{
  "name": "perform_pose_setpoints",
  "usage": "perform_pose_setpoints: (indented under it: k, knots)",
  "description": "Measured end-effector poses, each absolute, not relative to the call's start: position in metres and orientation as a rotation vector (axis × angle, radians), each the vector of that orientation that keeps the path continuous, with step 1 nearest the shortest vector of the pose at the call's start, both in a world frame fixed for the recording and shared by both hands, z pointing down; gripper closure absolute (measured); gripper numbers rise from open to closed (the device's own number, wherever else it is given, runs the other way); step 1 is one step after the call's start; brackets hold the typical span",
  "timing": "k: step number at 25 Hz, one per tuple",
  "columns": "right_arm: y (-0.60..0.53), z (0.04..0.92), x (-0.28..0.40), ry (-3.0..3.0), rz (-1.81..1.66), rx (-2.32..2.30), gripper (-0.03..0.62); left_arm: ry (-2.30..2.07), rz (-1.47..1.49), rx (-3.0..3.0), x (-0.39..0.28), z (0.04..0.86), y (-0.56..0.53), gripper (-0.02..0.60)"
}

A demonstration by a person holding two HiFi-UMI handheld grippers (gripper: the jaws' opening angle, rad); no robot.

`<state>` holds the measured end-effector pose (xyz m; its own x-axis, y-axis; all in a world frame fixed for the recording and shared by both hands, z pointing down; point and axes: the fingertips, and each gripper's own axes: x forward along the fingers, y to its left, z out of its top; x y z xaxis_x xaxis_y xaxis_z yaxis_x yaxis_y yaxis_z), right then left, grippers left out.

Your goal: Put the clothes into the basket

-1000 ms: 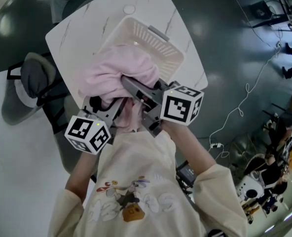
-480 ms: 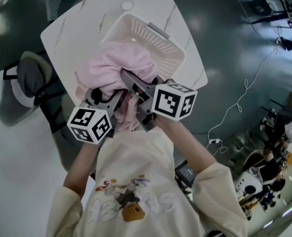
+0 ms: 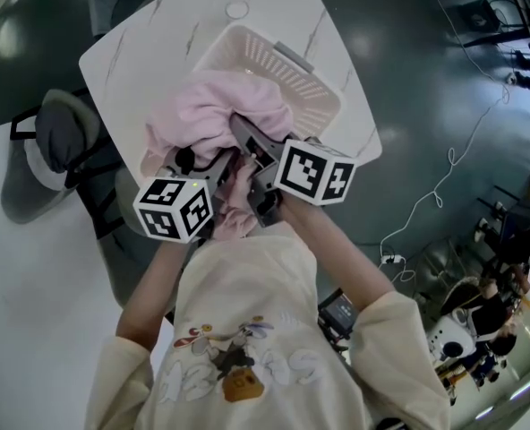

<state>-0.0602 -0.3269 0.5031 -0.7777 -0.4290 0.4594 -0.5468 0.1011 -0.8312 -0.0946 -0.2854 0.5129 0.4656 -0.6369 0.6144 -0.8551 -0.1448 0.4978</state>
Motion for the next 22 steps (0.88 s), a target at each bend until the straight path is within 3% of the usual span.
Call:
perform_pose_setpoints:
  k: [22]
  knots:
    - [-0.357, 0.566, -0.043, -1.944, 1.817, 1.298, 0.410, -1.249, 0.400, 1.784, -0.090, 0.565, -0.317, 0.305]
